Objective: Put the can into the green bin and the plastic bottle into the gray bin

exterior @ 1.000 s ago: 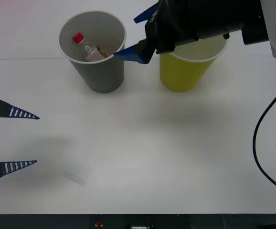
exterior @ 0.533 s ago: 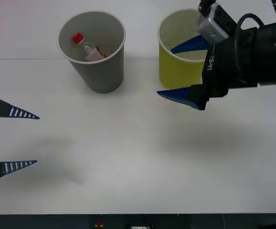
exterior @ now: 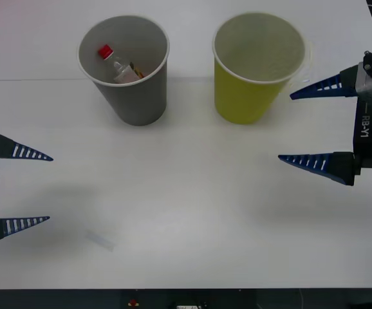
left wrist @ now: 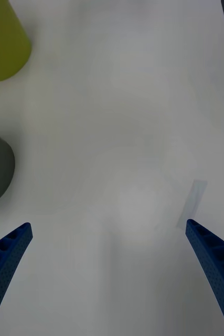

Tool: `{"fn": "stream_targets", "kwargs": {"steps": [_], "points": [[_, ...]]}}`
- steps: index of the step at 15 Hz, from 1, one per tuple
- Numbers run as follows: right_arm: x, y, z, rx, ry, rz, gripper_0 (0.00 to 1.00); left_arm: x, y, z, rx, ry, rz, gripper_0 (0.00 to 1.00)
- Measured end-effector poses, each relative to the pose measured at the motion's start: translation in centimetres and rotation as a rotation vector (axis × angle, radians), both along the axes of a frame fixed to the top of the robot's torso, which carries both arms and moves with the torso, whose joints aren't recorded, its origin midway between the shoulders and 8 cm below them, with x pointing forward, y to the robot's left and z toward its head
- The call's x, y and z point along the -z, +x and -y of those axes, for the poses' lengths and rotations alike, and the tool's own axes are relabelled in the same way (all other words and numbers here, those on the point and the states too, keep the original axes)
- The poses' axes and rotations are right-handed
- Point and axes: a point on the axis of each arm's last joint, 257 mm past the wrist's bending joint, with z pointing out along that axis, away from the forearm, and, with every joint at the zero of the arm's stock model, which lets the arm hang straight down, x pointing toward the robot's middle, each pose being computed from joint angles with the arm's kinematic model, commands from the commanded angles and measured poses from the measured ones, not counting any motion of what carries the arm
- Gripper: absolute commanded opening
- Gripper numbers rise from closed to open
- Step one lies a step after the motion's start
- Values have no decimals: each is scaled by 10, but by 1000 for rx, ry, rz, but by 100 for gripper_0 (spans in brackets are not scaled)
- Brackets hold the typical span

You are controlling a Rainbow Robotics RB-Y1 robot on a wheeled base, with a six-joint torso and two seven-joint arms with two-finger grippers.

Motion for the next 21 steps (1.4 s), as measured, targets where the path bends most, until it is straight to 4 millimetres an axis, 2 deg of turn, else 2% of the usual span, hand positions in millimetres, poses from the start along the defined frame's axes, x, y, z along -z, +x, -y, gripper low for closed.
{"fn": "stream_targets", "kwargs": {"steps": [4, 9, 15, 21], "points": [[24, -8, 37, 42, -41, 14, 100, 0, 0, 0, 0, 0, 0, 100], [50, -21, 62, -7, -70, -30, 100, 0, 0, 0, 0, 0, 0, 100], [60, -35, 69, -46, -122, -76, 100, 0, 0, 0, 0, 0, 0, 100], [64, -38, 67, -61, -135, -90, 100, 0, 0, 0, 0, 0, 0, 100]]}}
